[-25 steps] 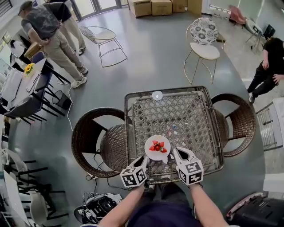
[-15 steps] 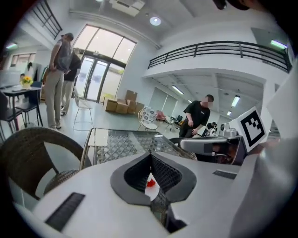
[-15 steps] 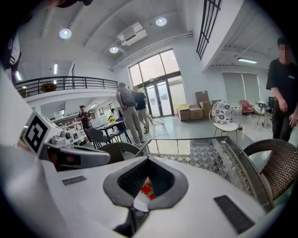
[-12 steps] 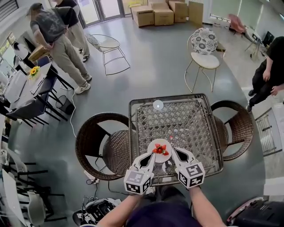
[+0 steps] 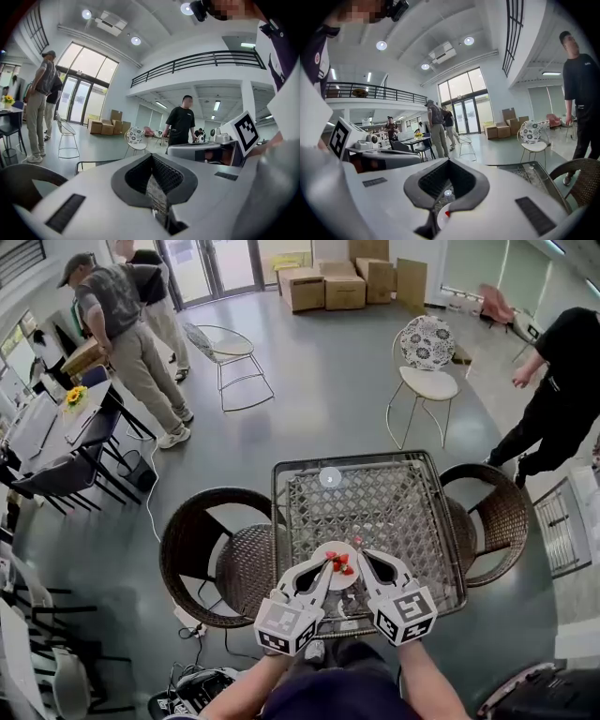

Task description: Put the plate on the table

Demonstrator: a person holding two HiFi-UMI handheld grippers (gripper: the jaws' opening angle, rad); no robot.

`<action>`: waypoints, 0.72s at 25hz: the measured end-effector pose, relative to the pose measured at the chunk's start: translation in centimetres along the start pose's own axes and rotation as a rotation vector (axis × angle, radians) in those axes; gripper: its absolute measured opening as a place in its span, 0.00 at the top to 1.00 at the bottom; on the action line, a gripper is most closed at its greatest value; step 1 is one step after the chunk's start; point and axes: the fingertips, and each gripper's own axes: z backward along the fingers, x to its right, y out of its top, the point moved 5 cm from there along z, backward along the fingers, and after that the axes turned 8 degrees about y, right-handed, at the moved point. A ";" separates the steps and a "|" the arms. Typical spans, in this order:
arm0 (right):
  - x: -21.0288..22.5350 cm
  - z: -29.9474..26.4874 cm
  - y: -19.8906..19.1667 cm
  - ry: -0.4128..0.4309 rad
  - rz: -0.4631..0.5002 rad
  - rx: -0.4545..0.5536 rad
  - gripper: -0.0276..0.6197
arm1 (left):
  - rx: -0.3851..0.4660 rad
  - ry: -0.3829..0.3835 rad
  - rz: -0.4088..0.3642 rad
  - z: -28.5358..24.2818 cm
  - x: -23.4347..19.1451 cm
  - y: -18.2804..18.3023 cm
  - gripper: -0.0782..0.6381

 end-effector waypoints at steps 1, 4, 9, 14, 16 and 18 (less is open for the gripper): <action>-0.1 0.1 0.3 -0.001 0.006 0.006 0.95 | 0.003 -0.007 -0.002 0.1 0.1 0.2 0.88; -0.4 0.4 0.9 -0.004 0.019 0.018 0.95 | 0.009 -0.023 -0.009 0.2 0.4 0.5 0.88; -0.8 0.6 0.9 -0.006 0.024 0.026 0.95 | 0.011 -0.034 -0.017 0.6 0.5 0.6 0.88; -1.3 0.8 1.2 0.003 0.029 0.029 0.95 | 0.011 -0.037 -0.020 1.1 0.6 0.8 0.88; -1.4 0.7 1.2 0.006 0.033 0.033 0.95 | 0.010 -0.039 -0.021 1.2 0.6 0.7 0.88; -1.5 0.7 1.4 0.008 0.037 0.035 0.95 | 0.009 -0.039 -0.021 1.4 0.7 0.7 0.88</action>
